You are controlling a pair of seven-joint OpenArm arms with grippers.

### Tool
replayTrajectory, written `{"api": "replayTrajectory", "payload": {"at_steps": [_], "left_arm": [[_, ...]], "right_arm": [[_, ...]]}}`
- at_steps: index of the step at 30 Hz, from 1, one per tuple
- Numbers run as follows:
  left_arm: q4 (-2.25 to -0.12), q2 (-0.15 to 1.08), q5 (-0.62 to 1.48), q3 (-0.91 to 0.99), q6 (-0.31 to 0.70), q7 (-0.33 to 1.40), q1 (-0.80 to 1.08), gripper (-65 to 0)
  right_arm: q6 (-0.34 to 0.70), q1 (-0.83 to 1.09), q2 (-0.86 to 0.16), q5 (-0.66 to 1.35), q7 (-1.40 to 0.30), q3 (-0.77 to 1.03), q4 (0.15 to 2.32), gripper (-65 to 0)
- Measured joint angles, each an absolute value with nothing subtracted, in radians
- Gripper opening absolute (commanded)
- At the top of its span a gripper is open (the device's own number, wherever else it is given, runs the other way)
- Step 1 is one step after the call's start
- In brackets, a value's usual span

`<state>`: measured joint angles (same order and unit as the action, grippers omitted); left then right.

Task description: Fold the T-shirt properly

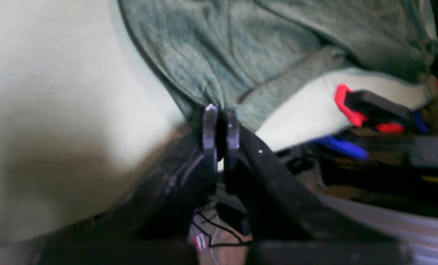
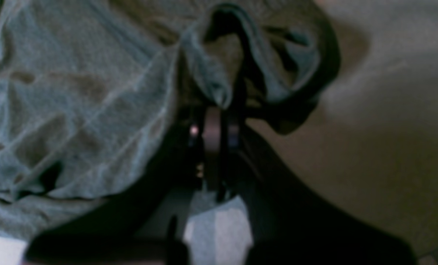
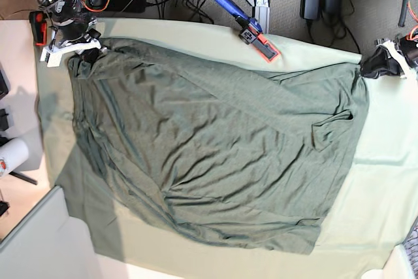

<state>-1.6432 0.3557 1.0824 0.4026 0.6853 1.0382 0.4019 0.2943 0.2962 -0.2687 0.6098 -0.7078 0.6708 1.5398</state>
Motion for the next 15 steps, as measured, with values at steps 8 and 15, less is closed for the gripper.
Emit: {"api": "replayTrajectory", "payload": {"at_steps": [8, 15], "left_arm": [[-1.663, 0.471, 1.177, 0.403, 0.685, 1.093, 0.421, -65.0], [-1.723, 0.542, 1.194, 0.41, 0.685, 1.092, 0.411, -65.0]], "right_arm": [[0.295, 0.299, -0.266, 0.657, -0.784, 0.764, 1.584, -65.0], [0.299, 0.299, -0.285, 0.672, -0.787, 0.779, 1.584, -65.0]]}}
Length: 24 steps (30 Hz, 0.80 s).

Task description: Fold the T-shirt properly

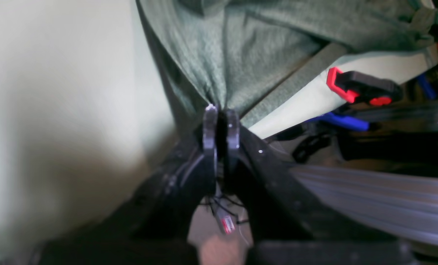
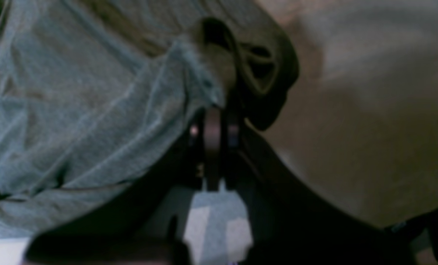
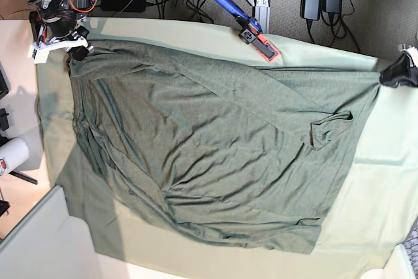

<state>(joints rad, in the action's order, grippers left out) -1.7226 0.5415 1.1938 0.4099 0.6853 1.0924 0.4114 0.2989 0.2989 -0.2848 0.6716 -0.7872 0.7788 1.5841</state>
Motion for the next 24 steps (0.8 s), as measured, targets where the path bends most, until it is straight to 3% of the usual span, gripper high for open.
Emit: {"api": "replayTrajectory", "payload": {"at_steps": [17, 24], "left_arm": [[-1.778, 0.609, 1.169, 0.415, 0.685, 1.067, 0.315, -65.0], [-1.688, 0.61, 1.162, 0.4, 0.685, 1.062, 0.205, -65.0]], "right_arm": [[0.307, 0.166, -0.332, 0.676, -0.79, 0.776, 1.584, -65.0], [0.31, 0.093, -0.332, 0.649, -0.782, 0.756, 1.538, -65.0]]}}
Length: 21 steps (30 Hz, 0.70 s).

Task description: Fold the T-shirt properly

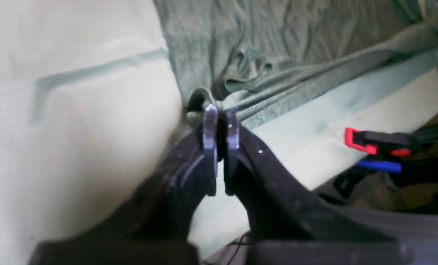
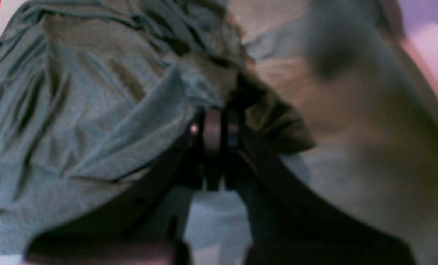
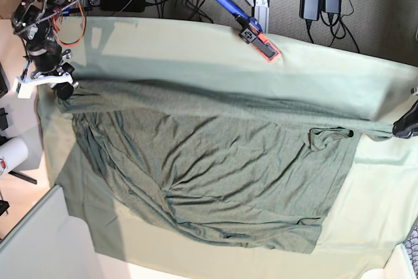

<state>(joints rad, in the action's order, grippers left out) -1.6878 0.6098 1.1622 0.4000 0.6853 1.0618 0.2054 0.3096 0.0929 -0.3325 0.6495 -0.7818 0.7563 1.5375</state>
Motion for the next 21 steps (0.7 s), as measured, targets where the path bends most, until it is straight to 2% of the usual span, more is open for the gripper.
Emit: {"api": "replayTrajectory", "payload": {"at_steps": [9, 16, 17, 21], "left_arm": [[-1.53, 0.609, 1.05, 0.186, 0.685, 1.005, 0.025, -65.0], [-1.401, 0.608, 1.027, 0.074, 0.686, 0.997, -0.093, -65.0], [-1.386, 0.604, 1.006, 0.067, 0.685, 0.993, -0.102, -63.1], [-1.34, 0.59, 0.991, 0.064, 0.685, 0.96, -0.111, -39.1]], "right_arm": [[0.309, -0.058, -0.331, 0.636, -0.774, 0.735, 1.342, -65.0], [0.309, -0.093, -0.33, 0.616, -0.774, 0.735, 1.277, -65.0], [0.31, -0.094, -0.33, 0.617, -0.774, 0.735, 1.277, -65.0], [0.311, -0.093, -0.33, 0.616, -0.76, 0.735, 1.276, -65.0]]}}
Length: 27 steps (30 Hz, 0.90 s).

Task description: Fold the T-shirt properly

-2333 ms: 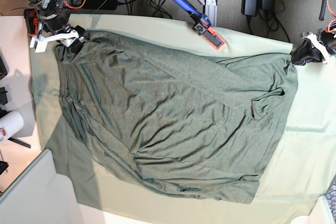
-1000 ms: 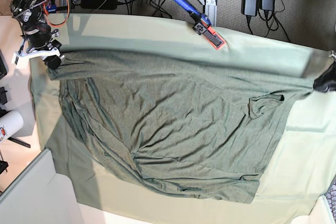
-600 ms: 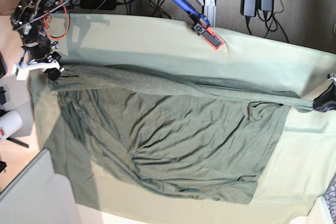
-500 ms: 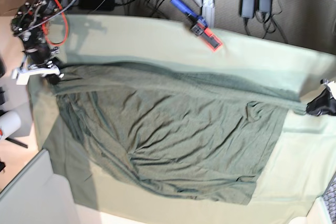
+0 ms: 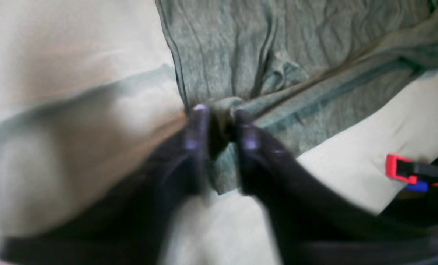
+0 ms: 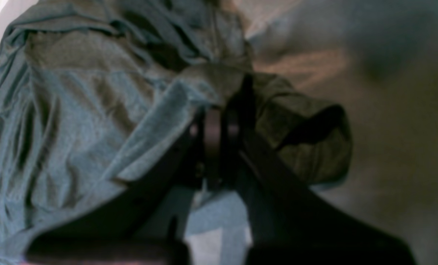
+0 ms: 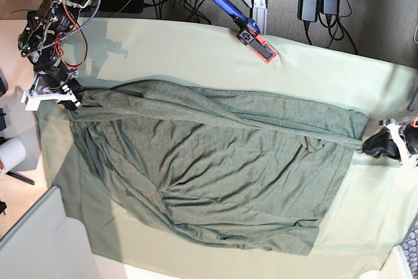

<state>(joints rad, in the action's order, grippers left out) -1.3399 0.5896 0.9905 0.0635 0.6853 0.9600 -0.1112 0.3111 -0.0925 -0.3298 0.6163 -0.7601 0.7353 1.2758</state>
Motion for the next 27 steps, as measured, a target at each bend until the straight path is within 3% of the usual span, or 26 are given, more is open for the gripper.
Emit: {"api": "replayTrajectory", "payload": {"at_steps": [1, 4, 6, 11, 17, 27], "left_arm": [[-1.333, 0.59, 0.991, 0.062, 0.685, 0.96, -0.111, -35.8], [-1.327, 0.591, 1.005, 0.063, 0.685, 0.96, -0.111, -34.9], [-1.327, 0.59, 1.077, 0.063, 0.685, 0.965, -0.111, -34.9], [-1.327, 0.588, 1.179, 0.106, 0.685, 1.05, -0.111, -34.9], [-1.328, 0.603, 1.35, 0.296, 0.686, 1.132, -0.099, -34.9], [-1.327, 0.572, 1.389, 0.353, 0.686, 1.15, 0.073, -34.9]], "right_arm": [[0.324, -0.093, -0.33, 0.616, -0.755, 0.735, 1.276, -64.1], [0.332, -0.093, -0.33, 0.613, -0.752, 0.735, 1.276, -34.6], [0.332, -0.093, -0.33, 0.612, -0.753, 0.735, 1.276, -26.5], [0.332, -0.093, -0.329, 0.613, -0.784, 0.78, 1.283, -26.4], [0.334, -0.064, -0.36, 0.616, -0.781, 0.876, 1.319, -26.4], [0.336, 0.019, -0.351, 0.671, -0.752, 0.864, 1.275, -26.4]]}}
